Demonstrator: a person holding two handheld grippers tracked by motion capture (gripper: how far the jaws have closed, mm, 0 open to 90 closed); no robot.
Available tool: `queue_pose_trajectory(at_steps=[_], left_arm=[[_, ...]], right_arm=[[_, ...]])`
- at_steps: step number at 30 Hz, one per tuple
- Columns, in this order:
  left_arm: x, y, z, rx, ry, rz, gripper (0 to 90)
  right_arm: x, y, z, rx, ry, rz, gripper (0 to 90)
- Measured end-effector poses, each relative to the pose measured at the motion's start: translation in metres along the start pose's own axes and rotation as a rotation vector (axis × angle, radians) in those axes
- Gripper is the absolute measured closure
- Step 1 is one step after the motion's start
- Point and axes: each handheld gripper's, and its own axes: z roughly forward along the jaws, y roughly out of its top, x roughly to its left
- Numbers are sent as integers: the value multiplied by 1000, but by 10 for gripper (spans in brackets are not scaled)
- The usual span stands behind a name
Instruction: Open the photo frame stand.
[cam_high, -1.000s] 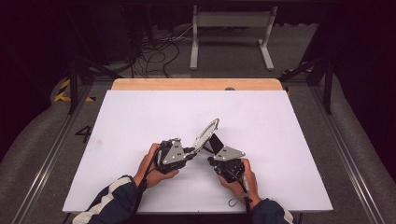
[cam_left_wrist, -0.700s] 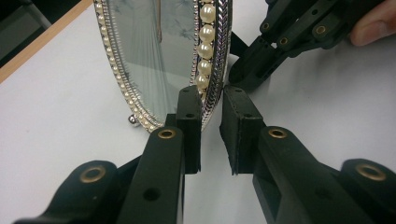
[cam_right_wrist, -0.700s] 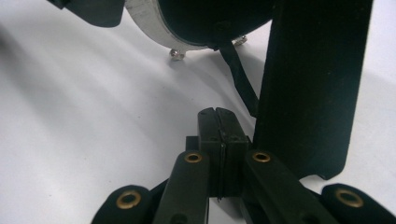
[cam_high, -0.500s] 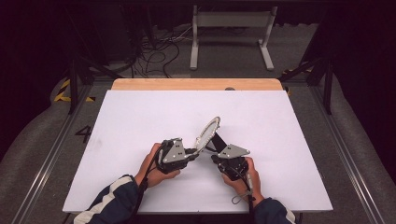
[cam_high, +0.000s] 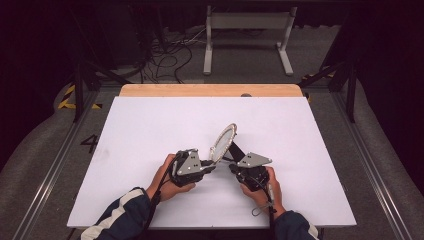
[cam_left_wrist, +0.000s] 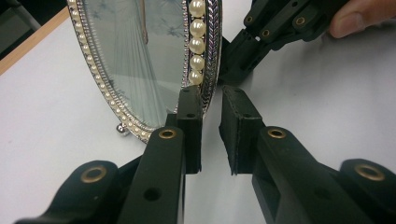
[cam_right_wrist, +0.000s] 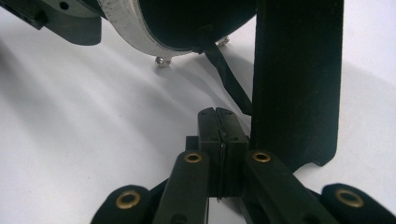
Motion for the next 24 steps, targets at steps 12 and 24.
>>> queue_pose_trajectory(at_steps=[12, 24], left_arm=[[3, -1, -4, -18, -1, -7, 771], [16, -30, -40, 23, 55, -56, 736]], right_arm=[[-4, 0, -2, -20, -6, 6, 871], [24, 12, -8, -104, 36, 11, 635]])
